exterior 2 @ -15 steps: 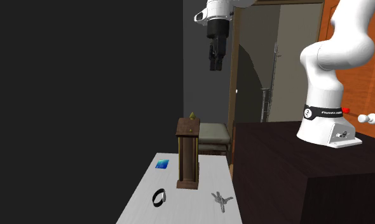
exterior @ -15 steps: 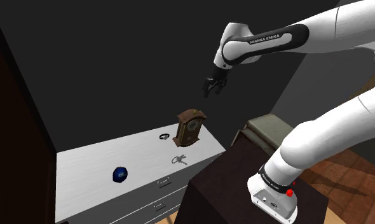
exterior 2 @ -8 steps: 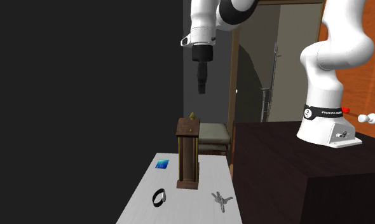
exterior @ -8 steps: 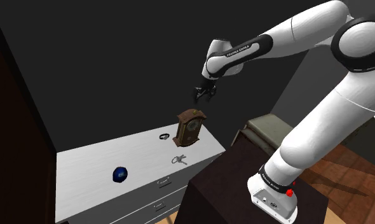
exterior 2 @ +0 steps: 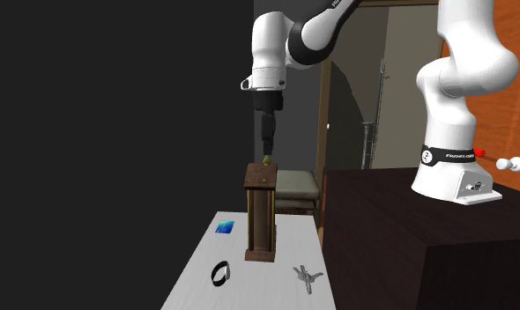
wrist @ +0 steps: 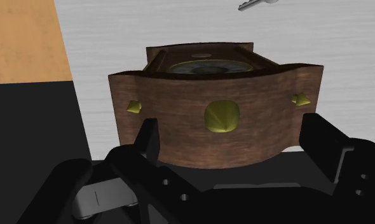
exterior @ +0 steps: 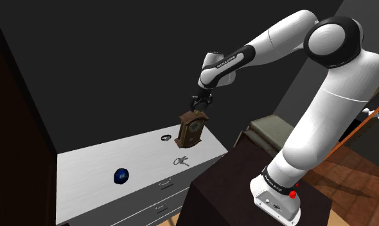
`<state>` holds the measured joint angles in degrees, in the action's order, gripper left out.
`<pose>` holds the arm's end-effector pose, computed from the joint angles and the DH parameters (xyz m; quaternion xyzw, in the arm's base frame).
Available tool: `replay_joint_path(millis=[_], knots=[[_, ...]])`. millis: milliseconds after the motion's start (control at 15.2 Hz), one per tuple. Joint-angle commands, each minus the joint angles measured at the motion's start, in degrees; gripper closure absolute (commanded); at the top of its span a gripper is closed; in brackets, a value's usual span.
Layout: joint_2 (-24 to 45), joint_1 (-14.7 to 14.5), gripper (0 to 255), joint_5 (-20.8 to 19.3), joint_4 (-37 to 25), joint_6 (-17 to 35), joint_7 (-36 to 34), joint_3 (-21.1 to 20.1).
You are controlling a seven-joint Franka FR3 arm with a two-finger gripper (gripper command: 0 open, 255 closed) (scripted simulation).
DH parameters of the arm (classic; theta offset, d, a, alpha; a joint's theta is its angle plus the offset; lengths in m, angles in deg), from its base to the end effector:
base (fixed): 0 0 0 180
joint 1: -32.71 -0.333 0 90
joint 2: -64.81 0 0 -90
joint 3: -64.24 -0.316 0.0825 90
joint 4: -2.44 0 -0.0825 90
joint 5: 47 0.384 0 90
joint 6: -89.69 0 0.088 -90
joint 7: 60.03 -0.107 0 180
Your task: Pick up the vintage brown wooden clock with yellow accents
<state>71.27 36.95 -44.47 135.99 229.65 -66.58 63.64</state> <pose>0.5144 -0.0326 0.2895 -0.9943 0.1057 0.0008 0.0148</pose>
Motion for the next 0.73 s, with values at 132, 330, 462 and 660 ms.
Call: replay_joint_path(millis=[132,330,462,660], knots=[[2.25,0.0,0,0.1,0.31,2.58,0.09,-0.02],[2.28,0.0,255,0.11,0.3,2.61,0.11,-0.02],[2.29,0.0,255,0.11,0.3,2.61,0.1,-0.03],[2.29,-0.01,255,0.11,0.29,2.61,0.09,-0.03]])
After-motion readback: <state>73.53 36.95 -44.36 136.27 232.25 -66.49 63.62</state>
